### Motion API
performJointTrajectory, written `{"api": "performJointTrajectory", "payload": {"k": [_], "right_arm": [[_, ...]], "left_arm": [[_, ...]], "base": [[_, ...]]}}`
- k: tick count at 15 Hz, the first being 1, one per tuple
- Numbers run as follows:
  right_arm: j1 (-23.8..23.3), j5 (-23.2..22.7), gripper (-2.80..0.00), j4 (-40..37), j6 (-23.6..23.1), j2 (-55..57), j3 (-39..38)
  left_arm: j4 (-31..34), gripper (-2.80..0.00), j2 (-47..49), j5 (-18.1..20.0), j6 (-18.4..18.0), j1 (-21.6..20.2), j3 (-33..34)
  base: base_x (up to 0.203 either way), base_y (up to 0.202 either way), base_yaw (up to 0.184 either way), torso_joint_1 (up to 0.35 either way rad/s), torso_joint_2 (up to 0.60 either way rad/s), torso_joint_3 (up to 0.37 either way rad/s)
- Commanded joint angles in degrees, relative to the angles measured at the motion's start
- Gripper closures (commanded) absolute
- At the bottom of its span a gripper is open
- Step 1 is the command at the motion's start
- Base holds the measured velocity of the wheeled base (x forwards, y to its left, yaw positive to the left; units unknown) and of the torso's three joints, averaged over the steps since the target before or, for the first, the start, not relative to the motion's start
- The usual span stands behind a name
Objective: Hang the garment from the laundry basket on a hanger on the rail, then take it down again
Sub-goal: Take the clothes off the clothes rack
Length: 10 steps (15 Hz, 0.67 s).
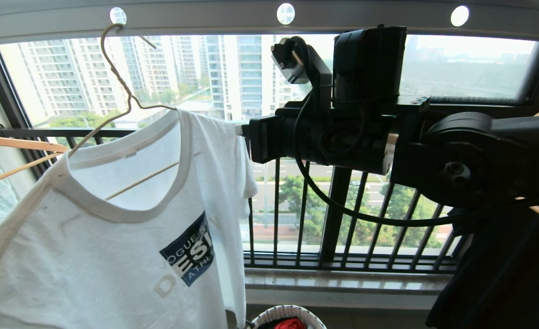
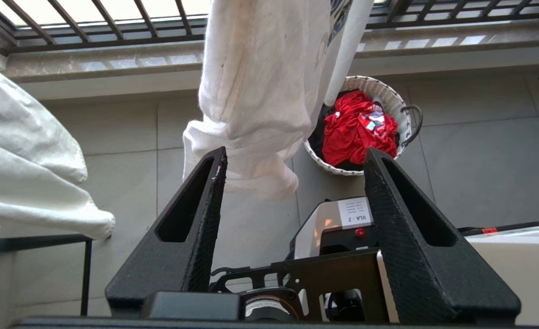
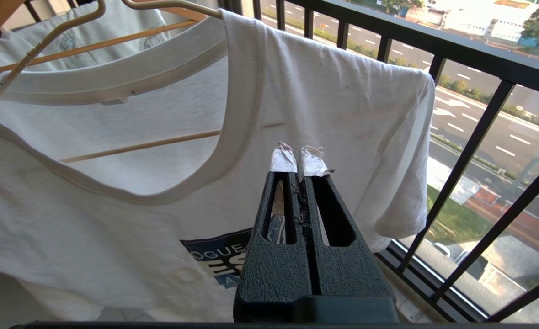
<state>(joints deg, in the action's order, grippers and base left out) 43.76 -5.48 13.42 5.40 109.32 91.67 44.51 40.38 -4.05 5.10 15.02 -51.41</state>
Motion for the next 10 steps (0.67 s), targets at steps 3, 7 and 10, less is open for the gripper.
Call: {"api": "performJointTrajectory", "payload": {"k": [3,7,10], "right_arm": [[-0.5,-0.1,0.00,0.2,0.0,0.7,-0.1],[-0.8,-0.1,0.00,0.3,0.0,1.0,-0.2],[-1.5,-0.1,0.00,0.3,0.0,1.0,-0.3]], "left_arm": [[-1.9,-2.80,-0.4,-7.2,-3.6,0.0,3.8],[-10.6,-2.80,0.0,-7.2,-3.5,0.1,7.1],[-17.4,-2.80,4.5,-7.4,-3.6,0.0,10.1]], "base": [[0.000,0.000,0.000,0.000,0.00,0.000],[0.000,0.000,0.000,0.000,0.00,0.000],[0.000,0.000,0.000,0.000,0.00,0.000]]}}
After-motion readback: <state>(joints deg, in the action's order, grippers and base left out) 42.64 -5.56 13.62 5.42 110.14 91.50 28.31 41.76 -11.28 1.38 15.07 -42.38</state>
